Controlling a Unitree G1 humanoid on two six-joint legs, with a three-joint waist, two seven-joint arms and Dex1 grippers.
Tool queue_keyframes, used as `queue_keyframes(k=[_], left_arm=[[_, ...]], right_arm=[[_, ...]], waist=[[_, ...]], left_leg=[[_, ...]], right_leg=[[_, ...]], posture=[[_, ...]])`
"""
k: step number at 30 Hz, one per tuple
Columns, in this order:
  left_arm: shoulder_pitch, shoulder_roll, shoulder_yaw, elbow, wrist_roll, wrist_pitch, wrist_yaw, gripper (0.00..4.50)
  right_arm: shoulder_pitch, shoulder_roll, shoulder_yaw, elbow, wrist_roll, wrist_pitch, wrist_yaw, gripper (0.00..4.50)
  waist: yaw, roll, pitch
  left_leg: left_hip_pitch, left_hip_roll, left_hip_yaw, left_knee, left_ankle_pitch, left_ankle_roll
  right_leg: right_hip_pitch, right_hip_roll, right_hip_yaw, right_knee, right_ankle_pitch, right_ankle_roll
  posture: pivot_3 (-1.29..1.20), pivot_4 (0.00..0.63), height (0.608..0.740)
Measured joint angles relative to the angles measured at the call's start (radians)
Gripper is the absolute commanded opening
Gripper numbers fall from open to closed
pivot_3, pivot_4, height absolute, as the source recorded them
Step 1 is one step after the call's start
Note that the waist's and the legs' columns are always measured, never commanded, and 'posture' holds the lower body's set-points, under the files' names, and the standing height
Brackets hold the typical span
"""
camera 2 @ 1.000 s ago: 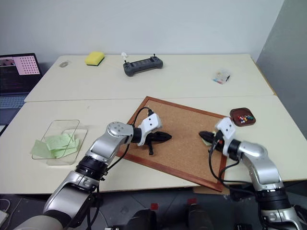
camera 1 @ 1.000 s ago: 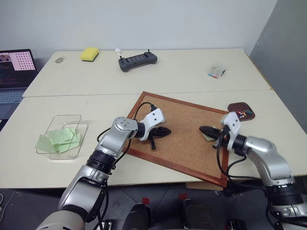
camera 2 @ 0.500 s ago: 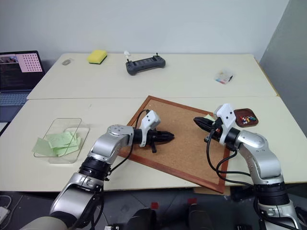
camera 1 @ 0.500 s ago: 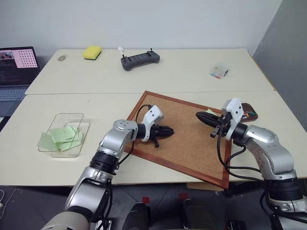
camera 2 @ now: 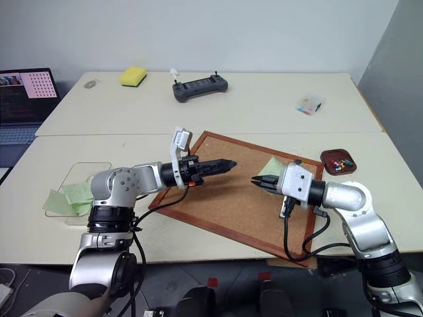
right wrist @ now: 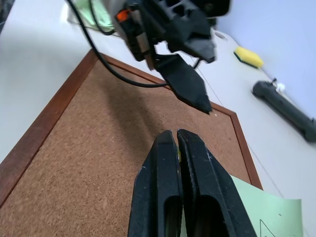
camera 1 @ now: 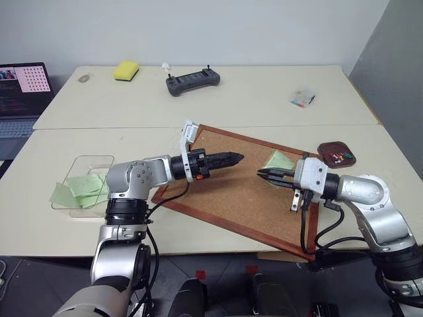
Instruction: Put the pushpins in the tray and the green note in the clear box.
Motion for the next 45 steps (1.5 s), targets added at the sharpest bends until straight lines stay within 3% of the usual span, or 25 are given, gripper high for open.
queue_keyframes(k=[7, 23, 32, 40, 42, 45], left_arm=[[-0.002, -0.005, -0.074, -0.002, -0.006, 0.007, -0.022, 4.17], [-0.021, 0.005, -0.236, 0.008, 0.005, -0.014, -0.109, 4.17], [-0.035, 0.004, -0.267, 0.053, 0.026, -0.036, -0.118, 2.15], [-0.035, 0.004, -0.267, 0.053, 0.026, -0.036, -0.120, 0.67], [-0.034, 0.005, -0.267, 0.053, 0.026, -0.036, -0.120, 0.35], [-0.029, 0.008, -0.278, 0.053, 0.043, -0.058, -0.117, 0.35]], right_arm=[[0.003, -0.020, 0.049, 0.039, -0.040, -0.178, 0.073, 0.00], [-0.047, -0.024, 0.113, 0.064, -0.060, -0.308, 0.148, 0.00], [-0.074, -0.024, 0.130, 0.078, -0.076, -0.356, 0.168, 0.00], [-0.074, -0.026, 0.130, 0.099, -0.076, -0.374, 0.168, 0.00], [-0.074, -0.026, 0.130, 0.100, -0.076, -0.374, 0.167, 0.00], [-0.075, -0.026, 0.130, 0.100, -0.075, -0.363, 0.165, 0.00]], waist=[[0.001, 0.000, 0.000], [0.004, 0.000, 0.000], [0.006, 0.000, 0.000], [0.006, 0.000, 0.000], [0.006, 0.000, 0.000], [0.006, 0.000, 0.000]], left_leg=[[0.000, 0.000, 0.000, 0.000, 0.000, 0.000], [0.000, 0.000, 0.000, 0.000, 0.000, -0.001], [0.000, 0.000, 0.000, 0.000, 0.000, -0.001], [0.000, 0.000, 0.000, 0.000, 0.000, -0.001], [0.000, 0.000, 0.000, 0.000, 0.000, -0.001], [0.000, 0.000, 0.000, 0.000, 0.000, -0.001]], right_leg=[[0.000, 0.000, 0.000, 0.000, 0.000, 0.000], [0.000, 0.000, 0.001, 0.000, 0.000, 0.000], [0.000, 0.000, 0.001, 0.000, 0.000, 0.000], [0.000, 0.000, 0.001, 0.000, 0.000, 0.000], [0.000, 0.000, 0.001, 0.000, 0.000, 0.000], [0.000, 0.000, 0.001, 0.000, 0.000, 0.000]], posture=[[0.00, 0.150, 0.740], [0.00, 0.150, 0.740], [0.00, 0.150, 0.740], [0.00, 0.150, 0.740], [0.00, 0.150, 0.740], [0.00, 0.150, 0.740]])
